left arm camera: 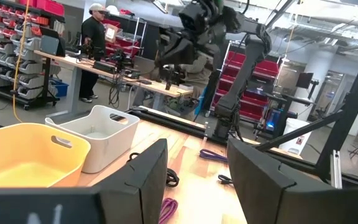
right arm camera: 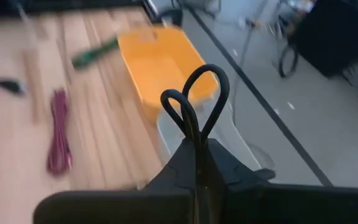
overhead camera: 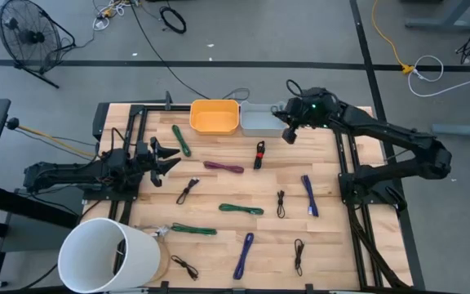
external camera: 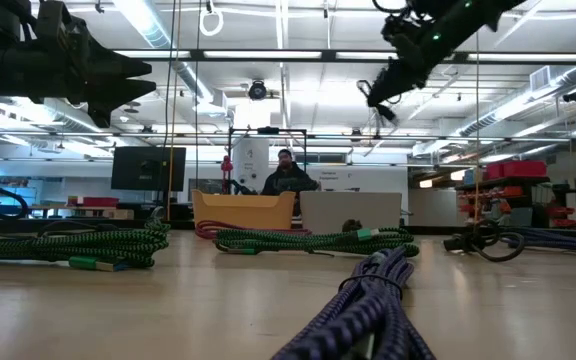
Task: Pick & Place USB Port
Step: Put the black charger cable into the gray bin
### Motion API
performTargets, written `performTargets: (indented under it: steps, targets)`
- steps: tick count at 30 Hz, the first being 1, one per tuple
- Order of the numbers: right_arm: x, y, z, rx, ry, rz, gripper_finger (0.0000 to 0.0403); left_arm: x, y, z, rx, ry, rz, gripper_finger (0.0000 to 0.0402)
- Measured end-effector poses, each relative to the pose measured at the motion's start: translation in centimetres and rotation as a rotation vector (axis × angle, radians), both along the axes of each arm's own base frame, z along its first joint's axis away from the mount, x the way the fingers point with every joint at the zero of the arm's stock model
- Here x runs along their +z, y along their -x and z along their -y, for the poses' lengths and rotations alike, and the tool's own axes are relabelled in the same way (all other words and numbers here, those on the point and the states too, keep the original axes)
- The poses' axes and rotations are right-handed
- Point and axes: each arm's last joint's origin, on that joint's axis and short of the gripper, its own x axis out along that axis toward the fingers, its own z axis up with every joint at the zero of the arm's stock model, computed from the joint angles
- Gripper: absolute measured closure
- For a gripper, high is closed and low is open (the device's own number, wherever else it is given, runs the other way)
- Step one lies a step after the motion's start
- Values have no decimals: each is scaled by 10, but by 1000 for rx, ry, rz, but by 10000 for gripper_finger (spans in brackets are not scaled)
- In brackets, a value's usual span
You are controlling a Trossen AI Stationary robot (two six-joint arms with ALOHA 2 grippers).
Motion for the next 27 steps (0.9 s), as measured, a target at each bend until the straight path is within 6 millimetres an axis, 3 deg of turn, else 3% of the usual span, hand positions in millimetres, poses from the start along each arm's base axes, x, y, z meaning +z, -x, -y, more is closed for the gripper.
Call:
performTargets:
  steps: [8,13,27]
  targets:
    - [-47,-42,32,-53,33,-48,398,0,0,0,0,0,0,228]
    - [-72,-49,50,-83,1,-97,398,0,0,0,0,-1,0,228]
    - [-79,-43,67,-135,-12,-103,398,0,0,0,0,-1,0,228]
